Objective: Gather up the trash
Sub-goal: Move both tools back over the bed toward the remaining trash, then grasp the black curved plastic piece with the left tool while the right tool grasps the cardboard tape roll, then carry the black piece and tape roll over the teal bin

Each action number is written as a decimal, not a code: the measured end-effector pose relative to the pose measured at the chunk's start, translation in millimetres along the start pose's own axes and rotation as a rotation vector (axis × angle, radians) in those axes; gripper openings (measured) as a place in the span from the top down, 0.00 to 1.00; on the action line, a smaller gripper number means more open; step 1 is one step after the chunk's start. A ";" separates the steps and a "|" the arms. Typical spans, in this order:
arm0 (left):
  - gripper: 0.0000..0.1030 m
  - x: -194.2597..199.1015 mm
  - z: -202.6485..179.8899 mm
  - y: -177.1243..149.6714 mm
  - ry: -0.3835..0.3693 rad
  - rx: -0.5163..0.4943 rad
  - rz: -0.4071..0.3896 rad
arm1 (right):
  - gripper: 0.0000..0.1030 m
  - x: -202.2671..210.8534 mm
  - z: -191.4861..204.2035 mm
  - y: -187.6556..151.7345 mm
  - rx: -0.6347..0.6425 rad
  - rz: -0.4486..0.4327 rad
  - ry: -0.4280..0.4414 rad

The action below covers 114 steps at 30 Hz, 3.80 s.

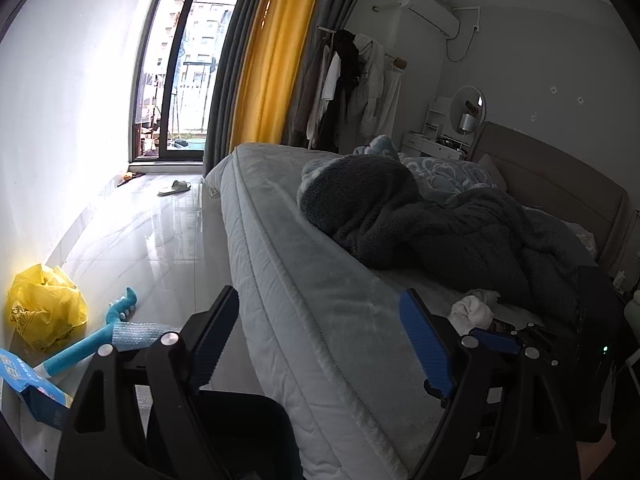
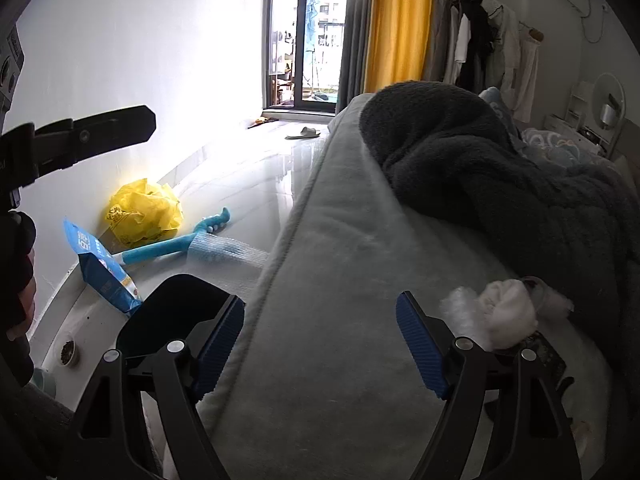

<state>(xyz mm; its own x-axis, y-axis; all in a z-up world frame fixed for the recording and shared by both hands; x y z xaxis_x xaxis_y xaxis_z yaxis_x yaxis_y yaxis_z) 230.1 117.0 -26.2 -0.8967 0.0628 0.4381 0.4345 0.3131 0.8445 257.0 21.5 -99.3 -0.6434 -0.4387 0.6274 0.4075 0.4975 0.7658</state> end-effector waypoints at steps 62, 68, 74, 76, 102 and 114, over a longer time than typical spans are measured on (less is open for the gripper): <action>0.27 -134.9 -233.7 -158.3 -0.131 -0.179 0.354 | 0.49 64.4 -210.5 -180.4 -0.293 0.063 -0.070; 0.36 -144.3 -236.8 -162.0 -0.123 -0.159 0.365 | 0.51 66.2 -212.4 -186.1 -0.306 0.067 -0.048; 0.53 -151.5 -239.3 -167.1 -0.117 -0.164 0.385 | 0.51 65.9 -209.2 -189.8 -0.294 0.079 -0.040; 0.56 -152.5 -238.9 -167.7 -0.116 -0.161 0.391 | 0.51 65.3 -209.9 -190.9 -0.304 0.083 -0.036; 0.59 -110.6 -197.6 -122.9 -0.143 -0.175 0.303 | 0.53 73.0 -206.1 -117.0 -0.353 -0.013 -0.087; 0.59 -93.1 -138.9 -99.5 -0.084 -0.154 0.285 | 0.53 47.5 -152.2 -60.6 -0.285 -0.036 -0.027</action>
<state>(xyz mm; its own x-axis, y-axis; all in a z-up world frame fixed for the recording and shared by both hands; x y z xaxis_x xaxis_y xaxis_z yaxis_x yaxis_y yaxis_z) 282.0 -51.6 -108.2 -0.7381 0.2073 0.6421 0.6710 0.1252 0.7308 300.4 -143.4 -94.4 -0.6762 -0.4301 0.5981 0.5475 0.2498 0.7987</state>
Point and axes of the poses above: each gripper's, at about its wrist camera, not at the fingertips, and x roughly against the way its jaws point, z to its left, y to its top, the point moved 7 cm from there along -x, roughly the way its jaws point, and after that the axes turned 7 degrees about x, right-handed, at the moved point
